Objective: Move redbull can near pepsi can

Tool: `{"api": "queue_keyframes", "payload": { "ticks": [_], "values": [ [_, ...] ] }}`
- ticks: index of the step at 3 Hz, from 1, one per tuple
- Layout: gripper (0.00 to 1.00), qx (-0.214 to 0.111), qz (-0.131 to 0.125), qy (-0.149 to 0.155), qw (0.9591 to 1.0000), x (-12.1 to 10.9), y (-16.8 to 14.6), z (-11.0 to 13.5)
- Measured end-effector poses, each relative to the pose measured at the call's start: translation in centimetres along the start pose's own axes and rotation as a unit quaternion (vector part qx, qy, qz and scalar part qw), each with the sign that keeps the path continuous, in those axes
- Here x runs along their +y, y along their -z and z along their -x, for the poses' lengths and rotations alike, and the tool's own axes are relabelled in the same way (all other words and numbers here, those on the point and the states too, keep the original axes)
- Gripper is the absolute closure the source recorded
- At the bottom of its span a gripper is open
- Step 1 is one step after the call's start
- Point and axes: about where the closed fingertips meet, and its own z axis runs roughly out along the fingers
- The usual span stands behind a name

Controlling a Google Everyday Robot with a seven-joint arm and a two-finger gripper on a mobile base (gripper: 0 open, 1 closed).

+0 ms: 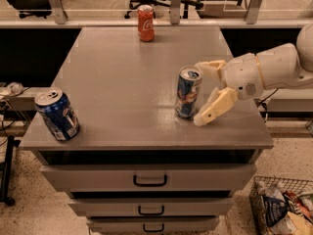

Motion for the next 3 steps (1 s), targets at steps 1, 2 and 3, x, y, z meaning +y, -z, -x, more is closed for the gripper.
{"api": "queue_keyframes", "payload": {
  "ticks": [1,2,3],
  "values": [
    [0.26,-0.045,0.001,0.000,0.9990,-0.3,-1.2,-0.1],
    [0.49,-0.068,-0.002,-0.007,0.9977,-0.3,-1.3,0.4],
    [0.72,-0.093,-0.009,-0.011,0.9956,-0.6,-0.3,1.2]
  ]
}}
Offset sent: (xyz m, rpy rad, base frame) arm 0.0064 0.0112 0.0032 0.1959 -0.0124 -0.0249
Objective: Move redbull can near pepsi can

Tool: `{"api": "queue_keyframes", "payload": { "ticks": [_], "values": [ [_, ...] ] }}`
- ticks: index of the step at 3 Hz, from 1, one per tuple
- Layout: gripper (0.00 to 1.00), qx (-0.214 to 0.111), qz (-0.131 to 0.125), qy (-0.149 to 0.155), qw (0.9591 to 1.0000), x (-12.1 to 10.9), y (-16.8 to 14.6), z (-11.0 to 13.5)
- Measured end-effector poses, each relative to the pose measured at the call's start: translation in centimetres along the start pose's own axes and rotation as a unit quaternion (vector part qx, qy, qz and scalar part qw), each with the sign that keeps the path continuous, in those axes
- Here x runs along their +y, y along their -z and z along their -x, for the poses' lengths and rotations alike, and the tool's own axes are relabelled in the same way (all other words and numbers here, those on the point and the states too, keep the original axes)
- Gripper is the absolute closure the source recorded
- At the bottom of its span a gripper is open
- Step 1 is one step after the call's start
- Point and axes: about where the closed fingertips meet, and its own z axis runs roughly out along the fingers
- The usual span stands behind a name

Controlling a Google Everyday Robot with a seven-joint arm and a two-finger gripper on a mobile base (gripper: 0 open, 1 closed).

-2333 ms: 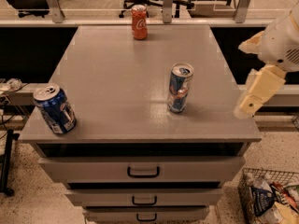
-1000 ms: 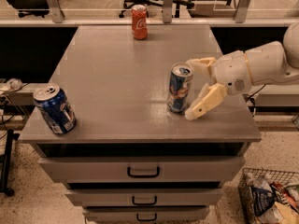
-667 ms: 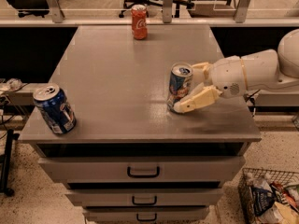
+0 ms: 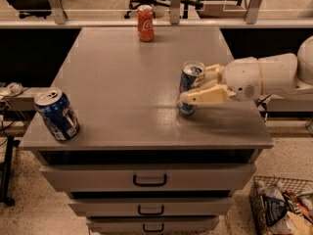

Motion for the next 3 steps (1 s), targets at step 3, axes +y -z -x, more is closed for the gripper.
{"api": "queue_keyframes", "payload": {
  "ticks": [3],
  "values": [
    [1.00,-0.034,-0.016,0.015,0.9992,-0.49,1.88,2.59]
  ]
}}
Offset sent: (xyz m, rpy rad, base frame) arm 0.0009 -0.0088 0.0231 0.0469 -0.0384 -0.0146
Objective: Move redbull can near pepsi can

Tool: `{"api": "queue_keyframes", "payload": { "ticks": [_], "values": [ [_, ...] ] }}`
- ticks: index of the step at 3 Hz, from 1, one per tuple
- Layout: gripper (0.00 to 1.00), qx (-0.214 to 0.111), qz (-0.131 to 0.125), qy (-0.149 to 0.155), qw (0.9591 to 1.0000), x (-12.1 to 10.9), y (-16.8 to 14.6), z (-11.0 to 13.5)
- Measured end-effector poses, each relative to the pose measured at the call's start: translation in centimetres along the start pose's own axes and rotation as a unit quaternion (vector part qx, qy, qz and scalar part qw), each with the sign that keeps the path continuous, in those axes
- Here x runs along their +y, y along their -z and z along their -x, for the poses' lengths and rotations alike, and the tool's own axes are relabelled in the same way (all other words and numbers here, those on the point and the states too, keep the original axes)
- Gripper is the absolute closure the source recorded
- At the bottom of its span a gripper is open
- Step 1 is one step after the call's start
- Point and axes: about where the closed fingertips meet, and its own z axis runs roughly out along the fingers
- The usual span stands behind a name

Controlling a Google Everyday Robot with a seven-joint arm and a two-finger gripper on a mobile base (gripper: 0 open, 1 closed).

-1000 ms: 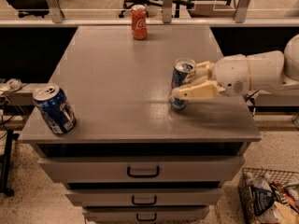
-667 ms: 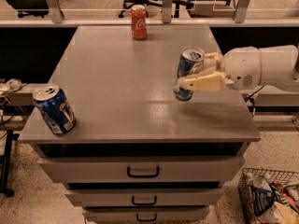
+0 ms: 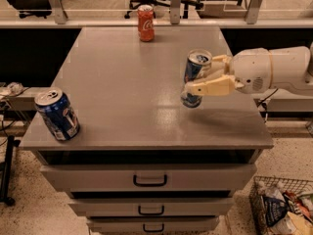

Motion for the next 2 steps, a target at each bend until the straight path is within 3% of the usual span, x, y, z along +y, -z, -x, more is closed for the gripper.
{"api": "queue_keyframes", "payload": {
  "ticks": [1,2],
  "values": [
    [1.00,-0.013,0.016,0.011,0.9997,0.3,-1.6,0.7],
    [1.00,-0.046,0.062,0.033,0.9964,0.9,-6.6,2.5]
  ]
}}
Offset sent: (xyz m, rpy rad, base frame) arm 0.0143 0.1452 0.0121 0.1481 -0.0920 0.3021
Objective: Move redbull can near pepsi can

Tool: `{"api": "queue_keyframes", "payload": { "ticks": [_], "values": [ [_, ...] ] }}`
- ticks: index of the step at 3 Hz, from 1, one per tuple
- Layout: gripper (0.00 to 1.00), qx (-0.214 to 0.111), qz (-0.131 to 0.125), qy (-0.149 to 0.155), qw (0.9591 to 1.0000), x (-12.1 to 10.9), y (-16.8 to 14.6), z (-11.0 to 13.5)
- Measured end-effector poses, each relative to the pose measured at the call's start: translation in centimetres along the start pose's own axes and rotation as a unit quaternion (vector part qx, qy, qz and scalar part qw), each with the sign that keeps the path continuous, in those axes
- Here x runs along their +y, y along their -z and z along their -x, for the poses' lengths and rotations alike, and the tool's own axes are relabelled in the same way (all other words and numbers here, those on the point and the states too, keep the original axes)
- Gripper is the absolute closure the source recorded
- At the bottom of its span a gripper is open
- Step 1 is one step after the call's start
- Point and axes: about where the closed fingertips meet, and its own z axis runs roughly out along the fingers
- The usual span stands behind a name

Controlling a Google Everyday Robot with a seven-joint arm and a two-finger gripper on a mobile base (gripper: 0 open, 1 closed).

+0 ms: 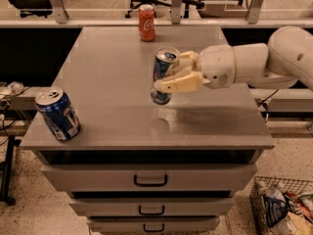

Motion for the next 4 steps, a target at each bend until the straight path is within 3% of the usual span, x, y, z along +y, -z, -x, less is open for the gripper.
{"api": "queue_keyframes", "payload": {
  "ticks": [1,2,4],
  "values": [
    [1.00,-0.033,0.060,0.022,0.9974,0.0,-6.1,2.4],
    [1.00,-0.056,0.114,0.028,0.9914,0.7,-11.4,4.0],
    [1.00,-0.050,0.187,0.009,0.9810,3.4,-17.0,2.5]
  ]
}}
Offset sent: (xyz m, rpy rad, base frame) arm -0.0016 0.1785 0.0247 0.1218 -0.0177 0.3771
